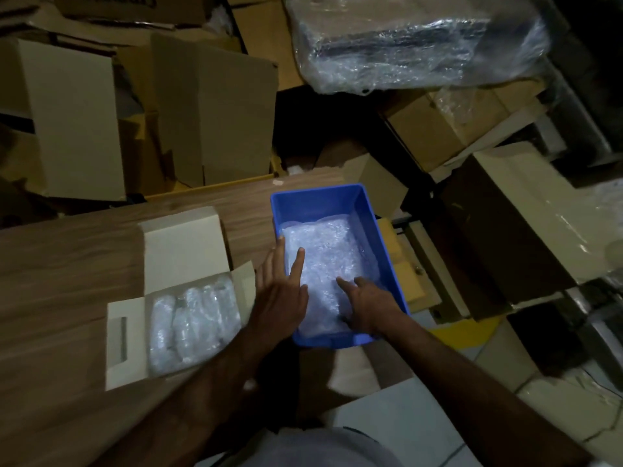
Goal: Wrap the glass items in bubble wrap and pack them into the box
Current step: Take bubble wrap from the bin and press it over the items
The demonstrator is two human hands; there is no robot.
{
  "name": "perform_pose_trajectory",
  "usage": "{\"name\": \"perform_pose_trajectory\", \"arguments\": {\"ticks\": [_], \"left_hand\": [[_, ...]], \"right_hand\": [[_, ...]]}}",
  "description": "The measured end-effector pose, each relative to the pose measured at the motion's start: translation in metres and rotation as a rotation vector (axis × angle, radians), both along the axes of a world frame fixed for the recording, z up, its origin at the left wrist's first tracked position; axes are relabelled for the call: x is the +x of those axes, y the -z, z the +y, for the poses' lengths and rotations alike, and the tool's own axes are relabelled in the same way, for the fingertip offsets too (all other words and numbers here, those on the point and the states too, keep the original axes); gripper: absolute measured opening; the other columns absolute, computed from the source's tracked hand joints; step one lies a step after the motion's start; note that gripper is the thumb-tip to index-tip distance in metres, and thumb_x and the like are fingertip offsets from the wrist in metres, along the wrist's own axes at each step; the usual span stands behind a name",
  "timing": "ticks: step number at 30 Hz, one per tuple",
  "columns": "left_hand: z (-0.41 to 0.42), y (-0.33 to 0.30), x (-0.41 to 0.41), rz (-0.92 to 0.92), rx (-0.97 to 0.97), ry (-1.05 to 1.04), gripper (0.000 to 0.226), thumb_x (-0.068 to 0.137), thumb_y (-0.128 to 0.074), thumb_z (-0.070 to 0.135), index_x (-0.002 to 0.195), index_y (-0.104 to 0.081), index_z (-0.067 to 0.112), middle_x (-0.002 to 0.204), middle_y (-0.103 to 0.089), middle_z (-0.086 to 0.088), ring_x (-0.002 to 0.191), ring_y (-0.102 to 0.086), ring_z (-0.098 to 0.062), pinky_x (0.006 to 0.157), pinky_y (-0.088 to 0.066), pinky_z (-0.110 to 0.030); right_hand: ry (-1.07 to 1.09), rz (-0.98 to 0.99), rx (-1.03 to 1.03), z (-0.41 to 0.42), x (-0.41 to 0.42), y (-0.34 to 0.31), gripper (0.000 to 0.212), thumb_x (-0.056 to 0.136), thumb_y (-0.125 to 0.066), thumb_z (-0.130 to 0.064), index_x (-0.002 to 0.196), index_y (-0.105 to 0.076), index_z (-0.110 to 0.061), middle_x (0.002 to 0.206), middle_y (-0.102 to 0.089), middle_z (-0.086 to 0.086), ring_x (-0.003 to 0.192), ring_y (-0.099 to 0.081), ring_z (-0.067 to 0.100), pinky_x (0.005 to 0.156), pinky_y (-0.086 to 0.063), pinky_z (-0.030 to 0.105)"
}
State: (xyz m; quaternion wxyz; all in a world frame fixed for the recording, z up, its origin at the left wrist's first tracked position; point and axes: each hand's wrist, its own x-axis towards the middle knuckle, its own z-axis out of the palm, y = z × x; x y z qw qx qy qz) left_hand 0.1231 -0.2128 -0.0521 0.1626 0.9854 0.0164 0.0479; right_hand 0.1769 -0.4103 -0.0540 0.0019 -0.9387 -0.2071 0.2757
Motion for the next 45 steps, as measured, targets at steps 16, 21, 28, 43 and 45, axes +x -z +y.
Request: {"name": "perform_pose_trajectory", "arguments": {"ticks": [16,21,28,43,45], "left_hand": [[-0.002,0.011,-0.001,-0.005,-0.051,0.021,0.076,0.083,-0.060,0.007,0.155,-0.036,0.011,0.164,-0.015,-0.028,0.150,-0.021,-0.042,0.115,-0.029,-0.054],[0.000,0.004,-0.004,-0.021,-0.079,0.050,0.073,0.087,-0.058,0.006,0.156,-0.035,0.015,0.166,-0.013,-0.022,0.150,-0.022,-0.040,0.116,-0.029,-0.054],[0.012,0.002,-0.025,0.005,-0.098,0.083,0.097,0.084,-0.069,0.039,0.162,-0.013,0.024,0.169,0.004,-0.011,0.156,-0.005,-0.032,0.121,-0.018,-0.049],[0.075,-0.093,-0.038,-0.409,-0.256,0.223,0.050,0.100,-0.051,0.019,0.149,-0.045,0.013,0.159,-0.039,-0.006,0.147,-0.036,-0.019,0.119,-0.032,-0.038],[0.095,-0.101,-0.054,-0.440,-0.187,0.247,0.053,0.096,-0.055,0.001,0.148,-0.047,0.011,0.158,-0.041,-0.006,0.147,-0.036,-0.019,0.119,-0.034,-0.037]], "right_hand": [[-0.191,-0.272,0.157,0.001,0.026,0.016,0.033,0.088,-0.059,-0.018,0.118,-0.064,-0.005,0.102,-0.061,0.016,0.086,-0.062,0.038,0.061,-0.046,0.040],[-0.144,-0.470,0.275,-0.004,0.022,0.002,0.043,0.077,-0.071,-0.018,0.117,-0.067,-0.004,0.088,-0.060,0.016,0.073,-0.058,0.036,0.054,-0.044,0.038],[0.040,-0.563,0.613,-0.002,0.008,-0.033,0.050,0.091,-0.042,-0.026,0.133,-0.063,-0.007,0.095,-0.056,0.012,0.081,-0.055,0.028,0.064,-0.044,0.034],[-0.196,-0.688,0.837,0.039,-0.027,-0.108,0.040,0.087,-0.062,-0.006,0.125,-0.067,-0.015,0.096,-0.055,0.009,0.083,-0.054,0.028,0.061,-0.046,0.038],[-0.243,-0.683,0.844,0.050,-0.032,-0.115,0.035,0.087,-0.065,-0.008,0.121,-0.069,-0.016,0.117,-0.060,0.014,0.103,-0.059,0.031,0.077,-0.050,0.036]]}}
